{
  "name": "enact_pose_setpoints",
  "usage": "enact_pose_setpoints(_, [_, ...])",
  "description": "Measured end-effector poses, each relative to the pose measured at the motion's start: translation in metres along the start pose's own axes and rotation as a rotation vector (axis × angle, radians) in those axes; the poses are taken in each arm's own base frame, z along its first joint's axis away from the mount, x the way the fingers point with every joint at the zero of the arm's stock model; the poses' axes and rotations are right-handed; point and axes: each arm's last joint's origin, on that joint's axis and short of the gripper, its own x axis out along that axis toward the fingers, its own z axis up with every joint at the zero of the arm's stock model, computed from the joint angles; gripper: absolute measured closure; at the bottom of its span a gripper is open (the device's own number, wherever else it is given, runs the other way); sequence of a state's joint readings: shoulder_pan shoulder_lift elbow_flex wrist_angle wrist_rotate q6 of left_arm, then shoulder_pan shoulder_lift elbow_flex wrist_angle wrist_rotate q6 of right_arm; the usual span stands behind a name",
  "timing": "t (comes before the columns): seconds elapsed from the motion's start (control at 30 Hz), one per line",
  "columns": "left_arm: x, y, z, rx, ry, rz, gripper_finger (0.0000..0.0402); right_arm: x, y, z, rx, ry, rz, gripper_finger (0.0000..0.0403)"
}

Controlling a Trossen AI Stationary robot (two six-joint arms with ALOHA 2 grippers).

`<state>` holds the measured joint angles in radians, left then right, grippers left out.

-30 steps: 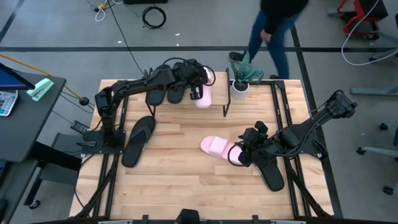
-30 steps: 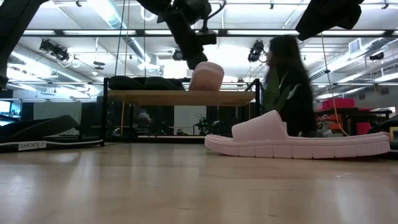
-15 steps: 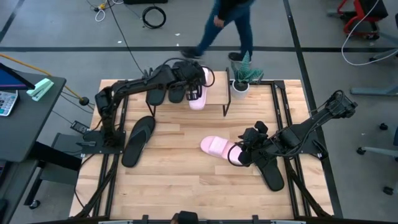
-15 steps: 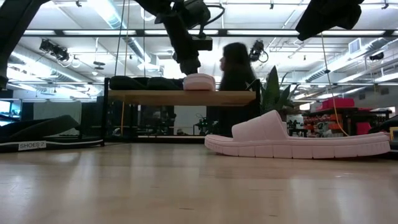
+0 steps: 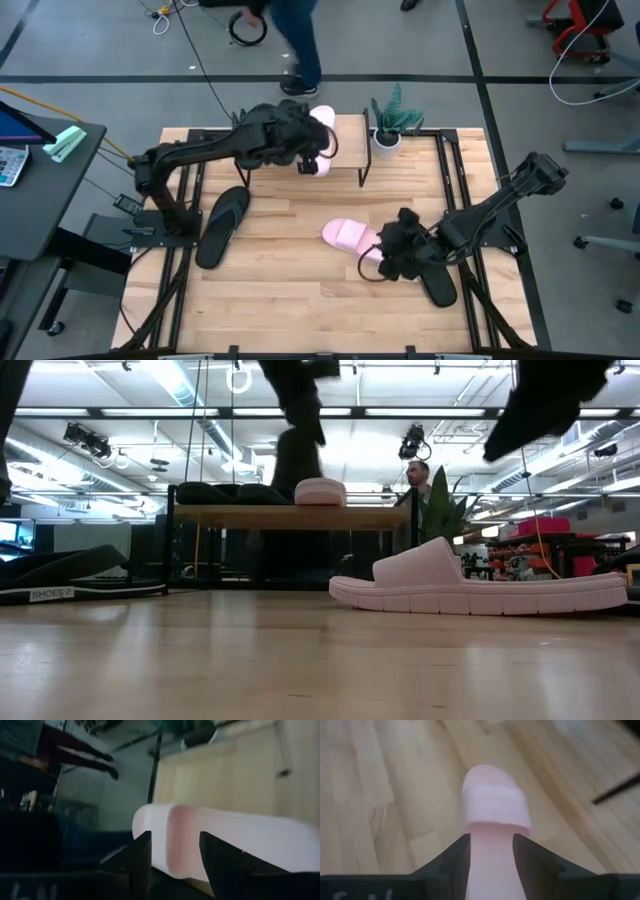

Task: Pick and place slides into the shelf
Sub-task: Put the pink slides on the shelf

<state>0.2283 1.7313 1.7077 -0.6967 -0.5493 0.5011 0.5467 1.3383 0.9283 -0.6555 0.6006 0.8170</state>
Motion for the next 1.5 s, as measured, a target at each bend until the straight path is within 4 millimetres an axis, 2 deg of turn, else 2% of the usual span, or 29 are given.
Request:
enact_pose_setpoints(0.23, [-0.069, -0.001, -0.007, -0.186, -0.034, -0.073, 0.0244, 0.040, 0.009, -0.023, -0.282, -0.013, 0.004, 0.0249])
enact_pose_setpoints(0.43, [-0.108, 0.003, -0.030, -0.356, 0.062, -0.127, 0.0258, 0.061, 0.003, -0.027, -0.575, 0.026, -0.097, 0.0249])
enact_pose_setpoints(0.57, [-0.120, -0.001, -0.040, -0.401, 0.129, -0.149, 0.0266, 0.077, -0.004, -0.025, -0.671, 0.059, -0.173, 0.0249])
enact_pose_setpoints(0.77, [-0.129, -0.011, -0.038, -0.384, 0.116, -0.146, 0.0267, 0.098, -0.012, -0.025, -0.716, 0.115, -0.224, 0.0249])
enact_pose_setpoints(0.97, [-0.137, -0.014, -0.039, -0.376, 0.111, -0.109, 0.0257, 0.111, -0.018, -0.021, -0.683, 0.117, -0.246, 0.0251])
enact_pose_setpoints(1.23, [-0.185, 0.015, -0.083, -0.485, 0.144, -0.083, 0.0258, 0.112, -0.019, -0.015, -0.634, 0.086, -0.240, 0.0284])
enact_pose_setpoints(1.33, [-0.208, 0.027, -0.102, -0.521, 0.081, -0.070, 0.0265, 0.113, -0.018, -0.014, -0.625, 0.080, -0.224, 0.0304])
enact_pose_setpoints(1.43, [-0.220, 0.028, -0.127, -0.542, 0.007, -0.083, 0.0272, 0.113, -0.018, -0.014, -0.614, 0.076, -0.218, 0.0335])
enact_pose_setpoints(1.5, [-0.222, 0.023, -0.146, -0.573, -0.052, -0.098, 0.0276, 0.112, -0.018, -0.014, -0.597, 0.072, -0.220, 0.0363])
